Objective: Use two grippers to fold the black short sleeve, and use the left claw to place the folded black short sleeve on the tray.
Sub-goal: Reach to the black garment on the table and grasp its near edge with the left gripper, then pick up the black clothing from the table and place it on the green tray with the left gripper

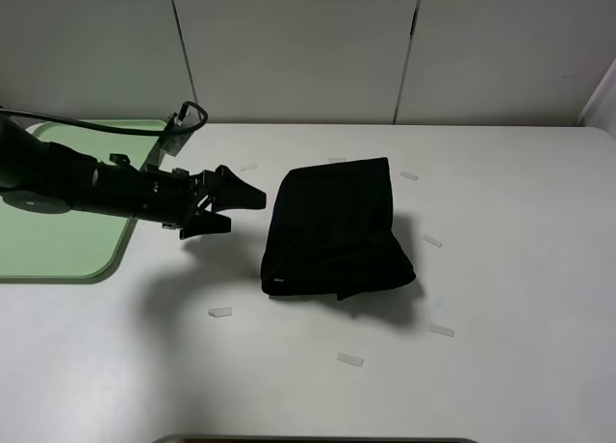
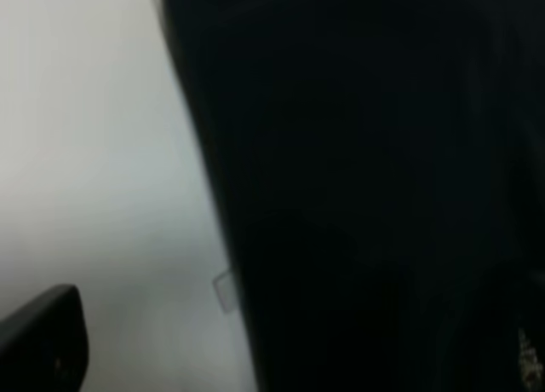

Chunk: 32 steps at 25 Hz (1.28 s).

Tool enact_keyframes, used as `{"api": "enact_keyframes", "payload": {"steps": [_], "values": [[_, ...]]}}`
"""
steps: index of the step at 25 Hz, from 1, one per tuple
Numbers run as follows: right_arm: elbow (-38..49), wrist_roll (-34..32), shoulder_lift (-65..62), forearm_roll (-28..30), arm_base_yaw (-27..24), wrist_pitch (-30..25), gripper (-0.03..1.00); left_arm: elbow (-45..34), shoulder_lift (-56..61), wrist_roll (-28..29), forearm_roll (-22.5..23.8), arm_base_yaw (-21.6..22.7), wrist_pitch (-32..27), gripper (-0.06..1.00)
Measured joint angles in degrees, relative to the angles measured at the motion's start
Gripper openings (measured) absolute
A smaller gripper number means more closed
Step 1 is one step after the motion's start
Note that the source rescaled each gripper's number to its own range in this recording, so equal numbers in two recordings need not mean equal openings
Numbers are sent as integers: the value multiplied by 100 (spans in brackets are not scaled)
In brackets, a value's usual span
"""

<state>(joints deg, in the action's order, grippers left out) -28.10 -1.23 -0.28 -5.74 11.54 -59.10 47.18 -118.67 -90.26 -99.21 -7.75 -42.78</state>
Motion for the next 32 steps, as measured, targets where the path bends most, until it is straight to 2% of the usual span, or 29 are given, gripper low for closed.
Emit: {"api": "enact_keyframes", "payload": {"steps": [4,12,18,25,28,32], "values": [[0,0,0,0,0,0,100,285,-570,-6,-23,-72,-410,100],[0,0,0,0,0,0,100,785,-910,158,-53,-423,-579,100],[0,0,0,0,0,0,100,1232,-1105,429,-53,-827,-532,100],[0,0,0,0,0,0,100,1468,-1116,484,-47,-1216,-129,99],[0,0,0,0,0,0,100,1516,-1102,959,-52,-1314,254,86],[0,0,0,0,0,0,100,1528,-1102,1222,-52,-1384,740,47]]}}
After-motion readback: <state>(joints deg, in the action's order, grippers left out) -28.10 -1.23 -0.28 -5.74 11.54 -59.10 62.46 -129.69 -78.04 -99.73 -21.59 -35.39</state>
